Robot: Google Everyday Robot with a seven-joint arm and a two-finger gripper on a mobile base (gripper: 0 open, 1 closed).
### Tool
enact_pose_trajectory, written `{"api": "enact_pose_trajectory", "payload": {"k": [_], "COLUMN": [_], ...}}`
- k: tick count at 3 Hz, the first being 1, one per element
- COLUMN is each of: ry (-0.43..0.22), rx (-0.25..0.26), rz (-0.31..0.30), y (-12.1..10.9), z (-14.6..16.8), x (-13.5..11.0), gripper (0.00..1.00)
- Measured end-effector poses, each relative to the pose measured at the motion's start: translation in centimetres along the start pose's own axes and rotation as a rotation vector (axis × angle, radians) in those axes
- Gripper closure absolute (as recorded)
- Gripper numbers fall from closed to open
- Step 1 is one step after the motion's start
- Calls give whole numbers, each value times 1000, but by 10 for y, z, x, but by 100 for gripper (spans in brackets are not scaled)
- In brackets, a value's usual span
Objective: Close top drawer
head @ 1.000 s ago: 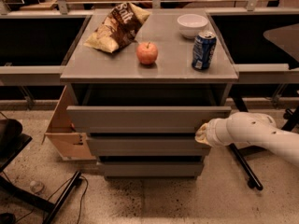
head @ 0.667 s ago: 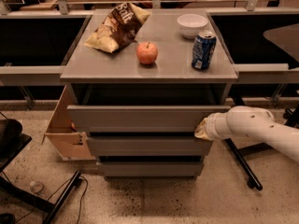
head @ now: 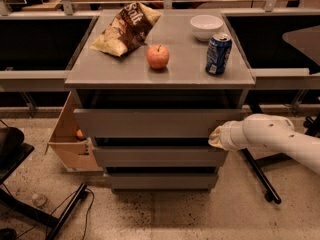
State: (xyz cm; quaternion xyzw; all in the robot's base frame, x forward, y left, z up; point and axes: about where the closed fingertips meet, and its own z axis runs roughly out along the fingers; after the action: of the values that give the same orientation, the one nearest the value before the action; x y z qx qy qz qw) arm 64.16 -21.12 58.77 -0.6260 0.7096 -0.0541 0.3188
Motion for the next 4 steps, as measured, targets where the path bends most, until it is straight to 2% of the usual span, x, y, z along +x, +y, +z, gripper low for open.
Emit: {"api": "enact_pose_trajectory", "payload": {"k": [3, 4], "ry": [0, 0], "rx": [0, 0], "rz": [0, 0], "y": [0, 0], "z": [0, 0], "x": [0, 0], "gripper": [15, 0]}}
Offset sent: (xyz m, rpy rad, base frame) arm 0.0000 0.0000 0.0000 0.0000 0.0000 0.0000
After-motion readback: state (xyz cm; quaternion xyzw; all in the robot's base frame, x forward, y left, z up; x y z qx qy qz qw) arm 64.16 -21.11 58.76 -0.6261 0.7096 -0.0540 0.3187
